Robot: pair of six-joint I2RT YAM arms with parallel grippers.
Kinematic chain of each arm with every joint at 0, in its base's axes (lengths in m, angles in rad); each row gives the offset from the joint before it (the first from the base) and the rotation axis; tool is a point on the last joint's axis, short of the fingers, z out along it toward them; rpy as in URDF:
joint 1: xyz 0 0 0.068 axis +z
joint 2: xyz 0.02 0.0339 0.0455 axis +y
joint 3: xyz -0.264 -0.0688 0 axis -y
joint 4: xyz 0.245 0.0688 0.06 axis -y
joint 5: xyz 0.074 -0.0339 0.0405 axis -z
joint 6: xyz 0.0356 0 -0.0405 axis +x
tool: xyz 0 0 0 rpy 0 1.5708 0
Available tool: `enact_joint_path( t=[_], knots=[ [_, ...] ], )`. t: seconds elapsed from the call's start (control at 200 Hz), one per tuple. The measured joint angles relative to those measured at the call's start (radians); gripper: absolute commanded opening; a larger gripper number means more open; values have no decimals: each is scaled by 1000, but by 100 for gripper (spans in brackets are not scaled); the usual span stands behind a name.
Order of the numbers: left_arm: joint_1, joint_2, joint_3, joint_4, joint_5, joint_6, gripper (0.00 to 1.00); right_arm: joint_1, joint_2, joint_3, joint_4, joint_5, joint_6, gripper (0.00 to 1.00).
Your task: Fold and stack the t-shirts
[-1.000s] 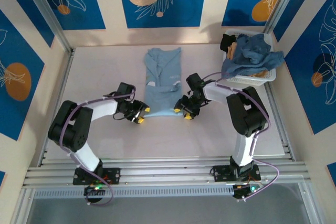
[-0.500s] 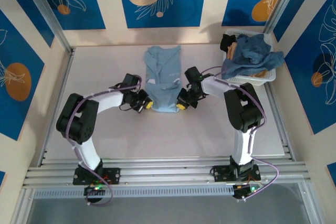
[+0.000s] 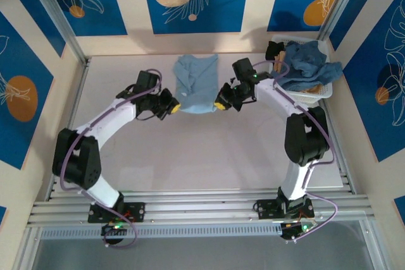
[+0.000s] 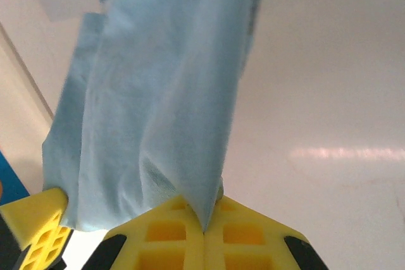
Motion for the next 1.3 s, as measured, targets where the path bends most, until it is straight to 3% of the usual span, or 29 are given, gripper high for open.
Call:
enact_joint_path(
  t=[0.24,0.435,0.705,0.835,1.005,1.3],
  knots=[
    [-31,-159,-243,-116,77,80,0,102,-173,-323,-12,-22,50,0],
    [-84,-310,-410,-218,129,126,0,192,-293,-485,-51,-42,60,0],
    [-138,-678,-389,-312,137,86,0,295,-571,-508,-168,-45,109,0],
    [-141,-765,-360,-333,136,13,0,315,-638,-468,-220,-73,180,0],
    [-140,-716,-314,-334,115,-84,0,264,-616,-372,-283,-102,244,0],
    [-86,-388,-150,-324,60,-138,0,70,-356,-201,-285,-154,252,0]
  ],
)
